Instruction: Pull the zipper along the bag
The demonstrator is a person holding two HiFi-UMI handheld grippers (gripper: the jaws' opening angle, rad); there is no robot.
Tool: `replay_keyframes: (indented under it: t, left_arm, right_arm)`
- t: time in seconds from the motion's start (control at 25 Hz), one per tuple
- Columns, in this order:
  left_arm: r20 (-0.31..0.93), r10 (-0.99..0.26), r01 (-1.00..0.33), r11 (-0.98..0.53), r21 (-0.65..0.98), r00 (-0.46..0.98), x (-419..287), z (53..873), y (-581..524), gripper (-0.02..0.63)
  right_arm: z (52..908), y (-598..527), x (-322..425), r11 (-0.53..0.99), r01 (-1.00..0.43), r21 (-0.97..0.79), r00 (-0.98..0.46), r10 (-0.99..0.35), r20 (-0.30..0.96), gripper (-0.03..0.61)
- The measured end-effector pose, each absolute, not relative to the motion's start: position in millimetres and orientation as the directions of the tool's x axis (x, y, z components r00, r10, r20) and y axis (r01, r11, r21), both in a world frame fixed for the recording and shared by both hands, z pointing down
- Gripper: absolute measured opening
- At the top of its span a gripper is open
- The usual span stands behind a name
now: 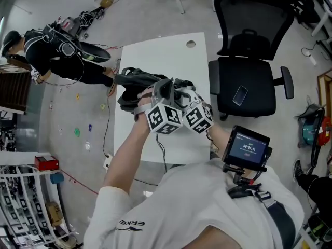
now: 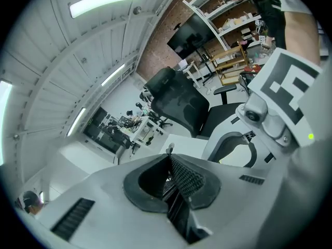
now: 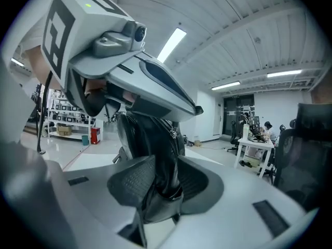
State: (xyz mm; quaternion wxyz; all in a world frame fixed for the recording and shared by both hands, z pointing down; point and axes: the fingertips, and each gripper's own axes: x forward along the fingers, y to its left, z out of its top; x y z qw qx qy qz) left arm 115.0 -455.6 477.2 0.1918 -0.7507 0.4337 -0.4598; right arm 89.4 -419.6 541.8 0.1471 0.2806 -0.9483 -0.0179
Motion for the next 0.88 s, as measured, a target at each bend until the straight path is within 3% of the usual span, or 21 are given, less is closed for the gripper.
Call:
replay_keyframes:
  t: [0.36, 0.52, 0.88]
  left_arm:
    - [0.504, -0.822, -0.48, -0.565, -0.671, 0.263, 125, 473, -453, 0.018]
    - [0.497, -0.822, -0.495, -0.566, -0.659, 0.279, 123, 470, -452, 0.018]
    - [0.467, -0.835, -0.528, -0.547, -0.65, 0.29, 106, 461, -448, 0.018]
  right_arm:
    - [552, -440, 92, 0.802, -0.574, 0.168, -0.727, -0.593, 0.345, 0.11]
    - [553, -443, 96, 0.769, -0.606, 0.206, -0.683, -0.635, 0.361, 0.04]
    - [554, -441, 95, 0.75, -0.622, 0.226, -0.656, -0.656, 0.373, 0.026]
